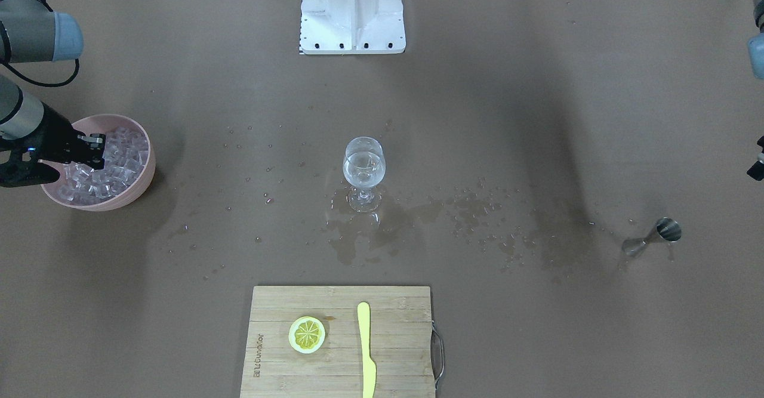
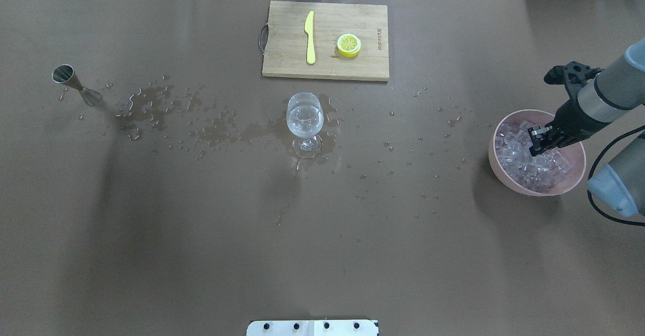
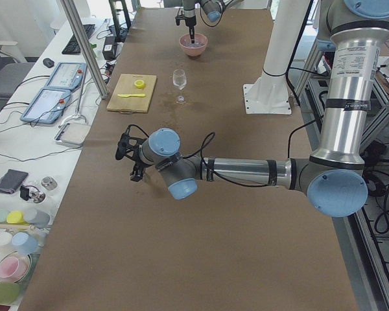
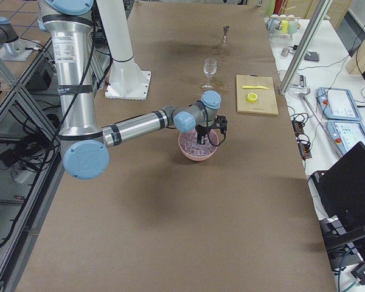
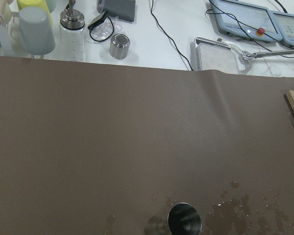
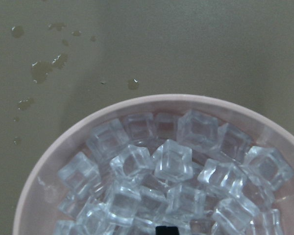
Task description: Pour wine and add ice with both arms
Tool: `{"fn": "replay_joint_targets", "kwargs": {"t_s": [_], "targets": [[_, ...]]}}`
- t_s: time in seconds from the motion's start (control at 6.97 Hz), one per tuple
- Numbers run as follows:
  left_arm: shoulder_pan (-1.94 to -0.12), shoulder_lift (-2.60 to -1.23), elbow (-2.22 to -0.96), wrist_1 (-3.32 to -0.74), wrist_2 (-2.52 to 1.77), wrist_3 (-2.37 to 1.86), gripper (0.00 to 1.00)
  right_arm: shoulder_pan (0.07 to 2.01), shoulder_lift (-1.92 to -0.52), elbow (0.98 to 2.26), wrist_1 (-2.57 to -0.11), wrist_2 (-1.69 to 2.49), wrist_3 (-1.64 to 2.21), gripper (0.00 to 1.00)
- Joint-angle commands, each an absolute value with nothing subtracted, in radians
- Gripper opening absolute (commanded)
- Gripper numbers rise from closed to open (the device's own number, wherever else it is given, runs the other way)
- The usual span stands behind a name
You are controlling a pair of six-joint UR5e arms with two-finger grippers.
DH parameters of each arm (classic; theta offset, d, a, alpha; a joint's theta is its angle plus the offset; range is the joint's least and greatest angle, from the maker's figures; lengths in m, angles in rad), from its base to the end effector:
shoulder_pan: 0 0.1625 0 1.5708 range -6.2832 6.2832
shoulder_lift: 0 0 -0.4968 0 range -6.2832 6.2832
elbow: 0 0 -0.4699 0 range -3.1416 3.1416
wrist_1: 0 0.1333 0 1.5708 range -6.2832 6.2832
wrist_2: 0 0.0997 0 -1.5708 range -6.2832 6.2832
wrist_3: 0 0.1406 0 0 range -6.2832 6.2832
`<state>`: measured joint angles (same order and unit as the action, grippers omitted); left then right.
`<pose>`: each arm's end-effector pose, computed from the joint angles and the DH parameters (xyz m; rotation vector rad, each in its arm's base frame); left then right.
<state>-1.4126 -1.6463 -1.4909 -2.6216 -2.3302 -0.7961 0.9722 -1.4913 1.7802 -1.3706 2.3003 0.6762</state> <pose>0.0657 -0.6432 0.6247 0.5634 1.0603 -0.1626 -0.3207 -0.5404 0.5695 -0.0499 -0.8515 -0.1055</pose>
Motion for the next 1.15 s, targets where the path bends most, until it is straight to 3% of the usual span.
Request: {"fn": "replay_joint_targets", "kwargs": {"t_s": [0.0, 0.14, 0.29, 0.43, 1.0], "targets": [[-1.413, -1.644, -1.491, -2.622, -2.326, -0.796, 0.98, 0.986, -1.491, 1.814, -1.379, 2.312, 0.676, 0.16], [-1.411, -1.643, -1.493, -2.622, -2.324, -0.796, 0.98, 0.988, -1.499, 1.819, -1.378, 2.307, 0.678, 0.71], [-1.413, -1.641, -1.493, -2.622, -2.322, -0.796, 0.98, 0.988, -1.500, 1.825, -1.378, 2.306, 0.680, 0.89], [-1.413, -1.641, -1.493, -2.622, -2.324, -0.796, 0.98, 0.986, -1.532, 1.828, -1.364, 2.287, 0.680, 1.00], [-1.413, -1.638, -1.499, -2.622, -2.322, -0.796, 0.98, 0.965, -1.551, 1.845, -1.364, 2.275, 0.692, 1.00]]}}
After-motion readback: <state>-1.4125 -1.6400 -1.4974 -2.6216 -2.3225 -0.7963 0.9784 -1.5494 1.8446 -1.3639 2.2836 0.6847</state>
